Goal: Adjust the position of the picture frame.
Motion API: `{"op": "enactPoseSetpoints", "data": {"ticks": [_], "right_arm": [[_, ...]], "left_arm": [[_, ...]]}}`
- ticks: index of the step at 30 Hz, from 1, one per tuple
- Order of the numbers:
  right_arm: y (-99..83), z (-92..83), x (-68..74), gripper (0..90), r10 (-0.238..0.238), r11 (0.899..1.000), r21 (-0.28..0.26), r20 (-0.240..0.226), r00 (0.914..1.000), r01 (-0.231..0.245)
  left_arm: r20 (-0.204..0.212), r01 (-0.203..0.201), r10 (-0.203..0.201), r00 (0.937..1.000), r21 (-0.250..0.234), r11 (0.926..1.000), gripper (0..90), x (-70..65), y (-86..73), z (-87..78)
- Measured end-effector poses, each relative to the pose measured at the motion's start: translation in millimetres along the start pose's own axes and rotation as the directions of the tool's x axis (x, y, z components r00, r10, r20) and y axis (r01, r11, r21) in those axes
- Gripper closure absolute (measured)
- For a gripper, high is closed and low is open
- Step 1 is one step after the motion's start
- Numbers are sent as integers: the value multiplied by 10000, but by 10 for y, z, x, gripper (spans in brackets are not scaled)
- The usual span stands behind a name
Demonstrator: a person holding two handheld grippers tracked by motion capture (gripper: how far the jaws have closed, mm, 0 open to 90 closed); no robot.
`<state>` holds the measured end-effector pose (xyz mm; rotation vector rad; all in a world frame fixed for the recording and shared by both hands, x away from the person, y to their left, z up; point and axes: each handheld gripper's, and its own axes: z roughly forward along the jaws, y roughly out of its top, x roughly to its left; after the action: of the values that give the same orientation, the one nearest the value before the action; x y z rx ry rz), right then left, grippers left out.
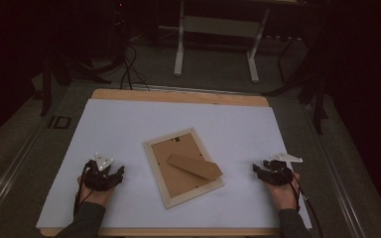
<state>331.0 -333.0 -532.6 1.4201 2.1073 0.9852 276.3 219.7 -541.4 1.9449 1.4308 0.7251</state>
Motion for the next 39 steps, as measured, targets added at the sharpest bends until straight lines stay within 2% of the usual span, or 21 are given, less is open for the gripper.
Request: {"op": "enactPoseSetpoints", "data": {"ticks": [2,4,5,6,11,14,18,22,27,31,34,39], "right_arm": [[-13,-40,-7,552,121,9998,-177,-160,9998,-124],[-14,-61,3,558,-22,9998,-214,-169,9999,18],[-14,-61,3,558,-22,9998,-214,-169,9999,18],[-12,-62,9,557,-53,9997,-226,-175,9998,50],[10,-57,64,555,-279,9990,-369,-273,9992,269],[19,-62,110,541,-541,9977,-417,-368,9979,525],[21,-53,128,533,-719,9968,-373,-421,9965,704],[29,-55,147,548,-856,9957,-373,-377,9956,842],[50,-79,187,599,-992,9937,-563,-478,9939,965],[62,-81,226,638,-1193,9916,-577,-577,9912,1160],[60,-73,256,713,-1368,9898,-501,-771,9876,1332],[66,-64,298,778,-1587,9868,-470,-903,9832,1550]], "left_arm": [[26,25,-25,10000,-10,10000,469,24,7,-21],[430,341,-332,9985,-195,9992,488,51,19,-55],[430,341,-332,9985,-195,9992,499,51,19,-55],[678,349,-326,9972,-318,9989,499,50,28,-85],[879,294,-242,9958,-581,9979,530,16,42,-132],[1174,333,-249,9928,-700,9970,537,2,59,-148],[1208,78,5,9927,-682,9976,538,-20,65,-145],[1307,88,13,9914,-761,9971,536,-22,63,-149],[1471,-26,134,9890,-732,9973,604,-25,63,-149],[1585,-156,256,9870,-640,9978,603,-54,67,-136],[1584,-382,450,9863,-460,9982,612,-87,71,-119],[1801,-448,523,9823,-452,9980,622,-146,87,-119]]}}
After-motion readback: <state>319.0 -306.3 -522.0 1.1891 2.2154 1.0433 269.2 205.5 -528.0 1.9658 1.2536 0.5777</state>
